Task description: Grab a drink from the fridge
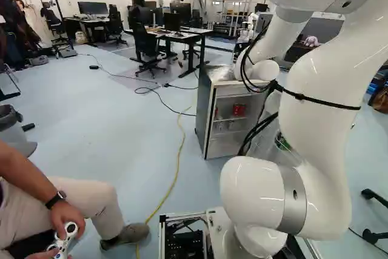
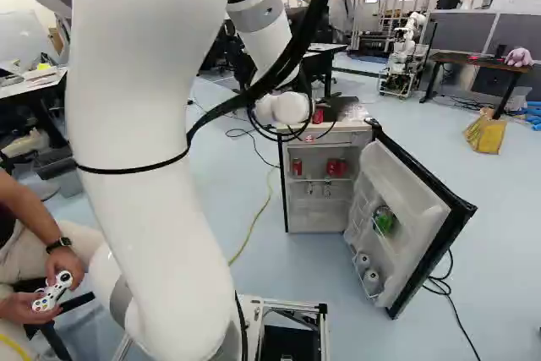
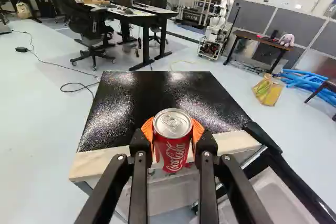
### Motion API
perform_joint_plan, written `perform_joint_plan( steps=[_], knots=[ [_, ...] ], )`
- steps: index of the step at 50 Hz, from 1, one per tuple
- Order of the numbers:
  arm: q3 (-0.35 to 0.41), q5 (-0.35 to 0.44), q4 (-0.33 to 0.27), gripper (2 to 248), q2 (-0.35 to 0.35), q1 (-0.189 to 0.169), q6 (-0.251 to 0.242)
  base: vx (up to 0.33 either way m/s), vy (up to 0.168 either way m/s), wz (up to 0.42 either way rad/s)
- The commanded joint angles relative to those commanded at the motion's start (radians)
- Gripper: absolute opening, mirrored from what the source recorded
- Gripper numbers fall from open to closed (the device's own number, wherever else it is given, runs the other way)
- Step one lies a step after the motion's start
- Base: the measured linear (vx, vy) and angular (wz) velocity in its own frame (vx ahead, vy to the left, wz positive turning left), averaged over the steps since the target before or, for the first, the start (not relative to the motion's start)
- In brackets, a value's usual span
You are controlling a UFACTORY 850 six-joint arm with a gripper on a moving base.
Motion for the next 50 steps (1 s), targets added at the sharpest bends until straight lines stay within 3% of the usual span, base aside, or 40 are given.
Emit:
perform_joint_plan(
  steps=[50],
  knots=[
    [-0.132, -0.018, 0.044, 92, -0.111, 0.025, 0.000, 0.000, 0.000, 0.000]
  ],
)
